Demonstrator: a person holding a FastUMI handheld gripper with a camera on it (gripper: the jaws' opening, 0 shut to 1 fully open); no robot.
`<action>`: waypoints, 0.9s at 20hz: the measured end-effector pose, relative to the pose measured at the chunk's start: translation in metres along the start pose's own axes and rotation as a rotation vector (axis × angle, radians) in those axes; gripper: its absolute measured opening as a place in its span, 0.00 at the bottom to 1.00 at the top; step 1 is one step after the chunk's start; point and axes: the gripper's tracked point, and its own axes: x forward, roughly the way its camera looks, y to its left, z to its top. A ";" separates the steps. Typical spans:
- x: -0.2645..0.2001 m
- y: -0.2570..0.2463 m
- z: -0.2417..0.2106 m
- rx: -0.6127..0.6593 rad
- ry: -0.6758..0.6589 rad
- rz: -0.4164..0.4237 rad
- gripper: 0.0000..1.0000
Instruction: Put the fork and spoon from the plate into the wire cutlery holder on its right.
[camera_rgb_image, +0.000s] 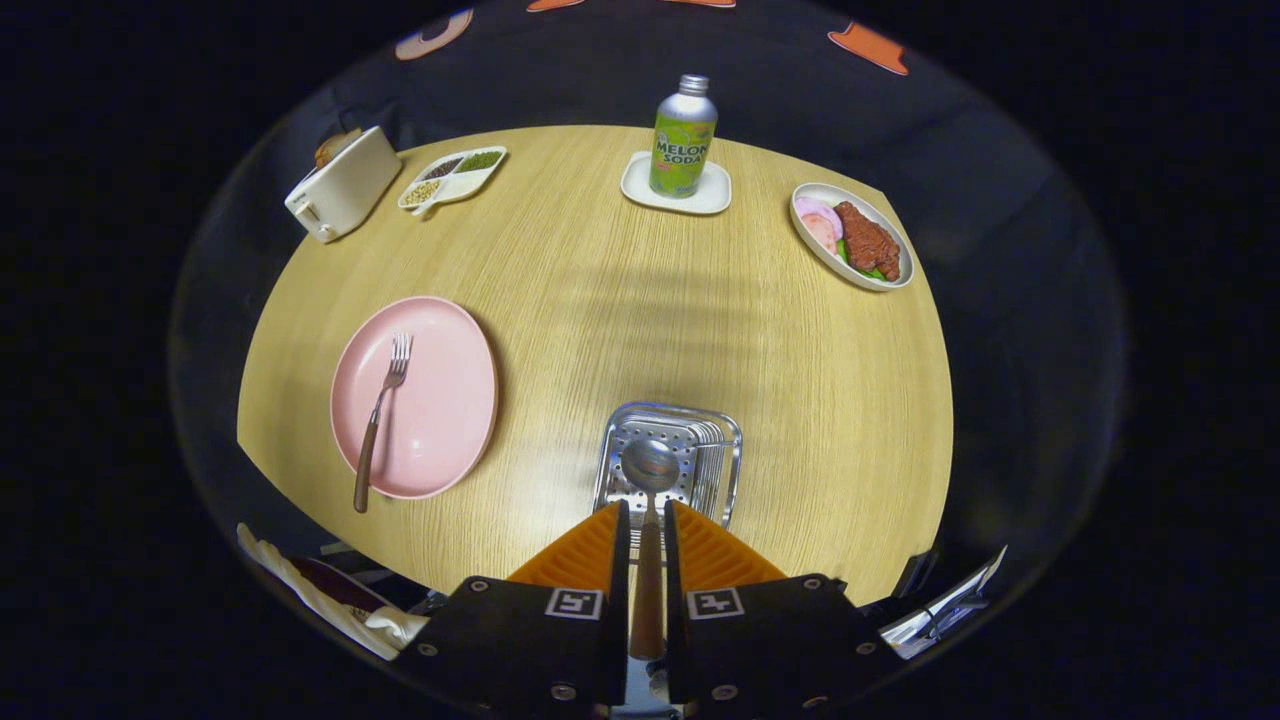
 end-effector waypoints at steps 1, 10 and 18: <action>-0.004 -0.002 0.003 0.002 -0.015 -0.006 0.19; -0.042 0.008 0.038 -0.001 -0.216 -0.022 0.73; -0.060 0.074 0.068 -0.032 -0.337 0.063 0.99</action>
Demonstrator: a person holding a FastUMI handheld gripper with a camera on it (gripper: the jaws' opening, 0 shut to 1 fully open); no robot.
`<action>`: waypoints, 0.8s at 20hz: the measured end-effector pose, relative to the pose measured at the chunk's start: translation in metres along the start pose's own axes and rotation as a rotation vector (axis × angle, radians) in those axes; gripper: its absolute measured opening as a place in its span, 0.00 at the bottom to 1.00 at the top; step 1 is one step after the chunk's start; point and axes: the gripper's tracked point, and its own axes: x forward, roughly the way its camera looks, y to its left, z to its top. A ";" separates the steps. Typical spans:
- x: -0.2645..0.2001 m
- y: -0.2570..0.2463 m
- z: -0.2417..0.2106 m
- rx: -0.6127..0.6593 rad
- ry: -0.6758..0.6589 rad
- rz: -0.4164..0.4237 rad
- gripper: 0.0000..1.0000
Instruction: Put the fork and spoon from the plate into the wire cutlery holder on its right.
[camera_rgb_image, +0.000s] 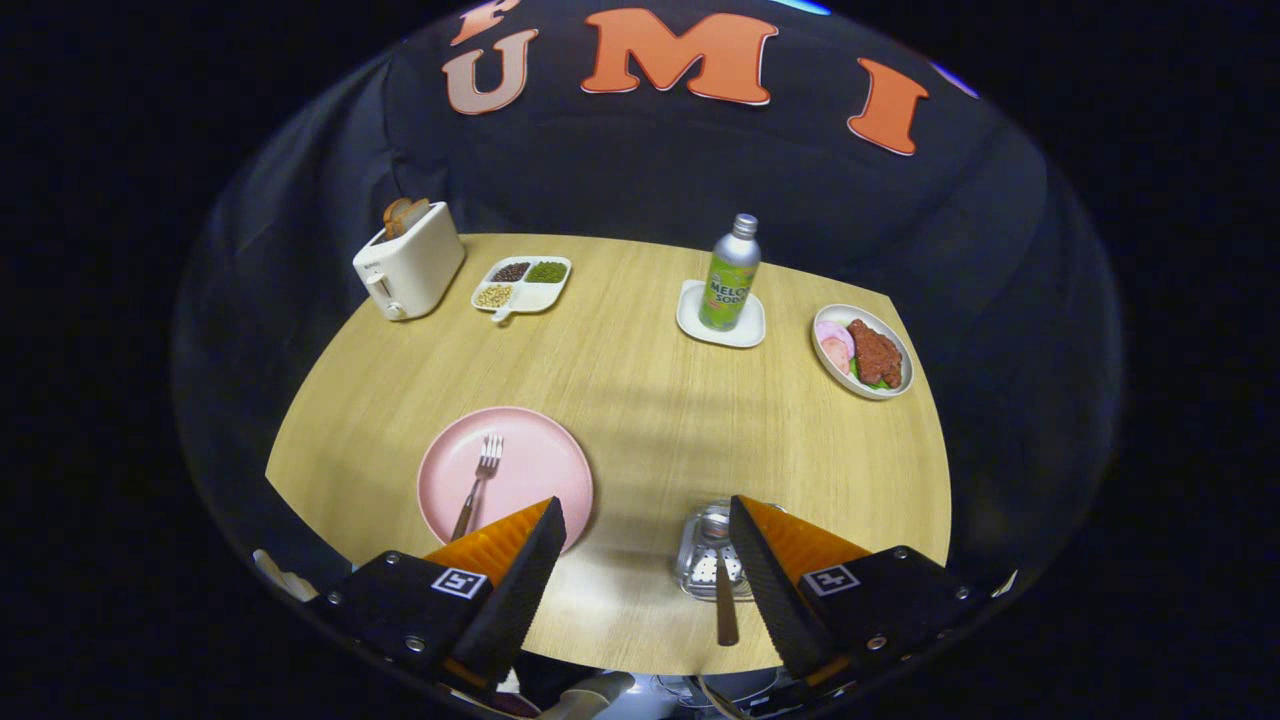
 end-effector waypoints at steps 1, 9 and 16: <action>0.001 0.012 0.006 0.009 -0.020 0.020 0.99; 0.033 0.085 0.013 0.022 -0.105 0.101 0.99; 0.069 0.128 -0.006 -0.007 -0.117 0.094 0.99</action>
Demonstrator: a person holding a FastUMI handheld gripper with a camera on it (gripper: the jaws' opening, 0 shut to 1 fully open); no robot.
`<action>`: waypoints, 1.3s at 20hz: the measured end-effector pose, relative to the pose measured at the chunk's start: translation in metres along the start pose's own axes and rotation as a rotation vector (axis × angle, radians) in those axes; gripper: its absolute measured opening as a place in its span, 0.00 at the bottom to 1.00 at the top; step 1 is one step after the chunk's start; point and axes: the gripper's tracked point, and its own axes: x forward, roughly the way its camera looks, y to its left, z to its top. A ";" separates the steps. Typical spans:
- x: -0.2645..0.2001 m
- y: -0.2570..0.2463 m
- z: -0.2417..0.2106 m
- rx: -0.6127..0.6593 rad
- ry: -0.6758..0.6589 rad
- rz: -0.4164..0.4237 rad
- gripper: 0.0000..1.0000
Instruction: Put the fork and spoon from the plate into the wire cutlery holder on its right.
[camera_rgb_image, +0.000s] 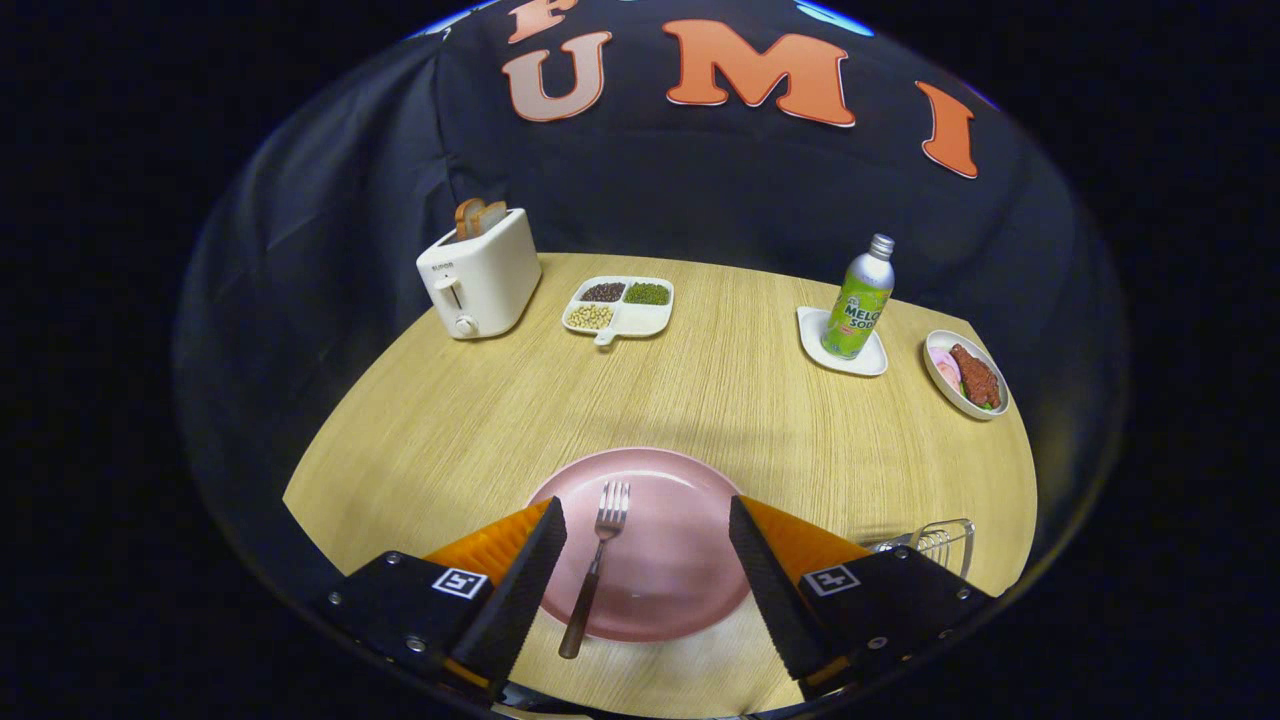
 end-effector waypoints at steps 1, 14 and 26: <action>0.004 0.005 -0.005 0.003 0.005 0.006 0.99; 0.043 0.037 -0.070 0.010 0.129 0.017 0.76; 0.049 0.039 -0.082 0.046 0.149 0.020 0.05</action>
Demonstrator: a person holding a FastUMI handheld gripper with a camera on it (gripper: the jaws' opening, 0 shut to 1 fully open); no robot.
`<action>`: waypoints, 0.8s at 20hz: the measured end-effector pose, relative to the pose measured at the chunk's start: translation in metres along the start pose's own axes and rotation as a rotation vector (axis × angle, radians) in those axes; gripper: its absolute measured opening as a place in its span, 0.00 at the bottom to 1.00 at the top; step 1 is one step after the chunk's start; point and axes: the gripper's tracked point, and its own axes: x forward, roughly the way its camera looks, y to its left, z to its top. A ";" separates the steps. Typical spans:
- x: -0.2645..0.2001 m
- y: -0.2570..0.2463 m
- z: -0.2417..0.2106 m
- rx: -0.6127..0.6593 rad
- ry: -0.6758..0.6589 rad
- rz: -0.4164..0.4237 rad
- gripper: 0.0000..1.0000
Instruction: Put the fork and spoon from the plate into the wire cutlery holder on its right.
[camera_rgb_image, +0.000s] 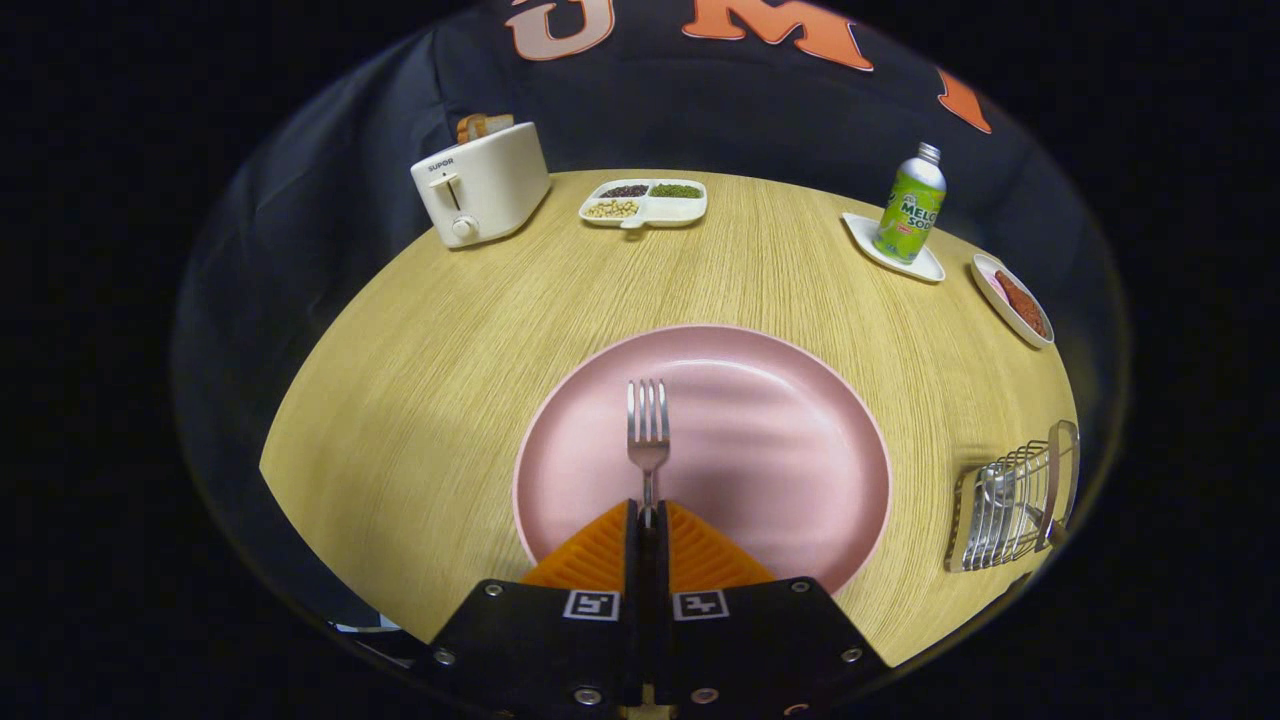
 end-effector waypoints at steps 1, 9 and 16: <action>-0.002 0.000 0.002 0.010 -0.003 0.007 0.04; -0.037 -0.010 0.021 0.028 -0.036 0.041 0.05; -0.076 -0.039 0.036 0.024 -0.031 0.078 0.05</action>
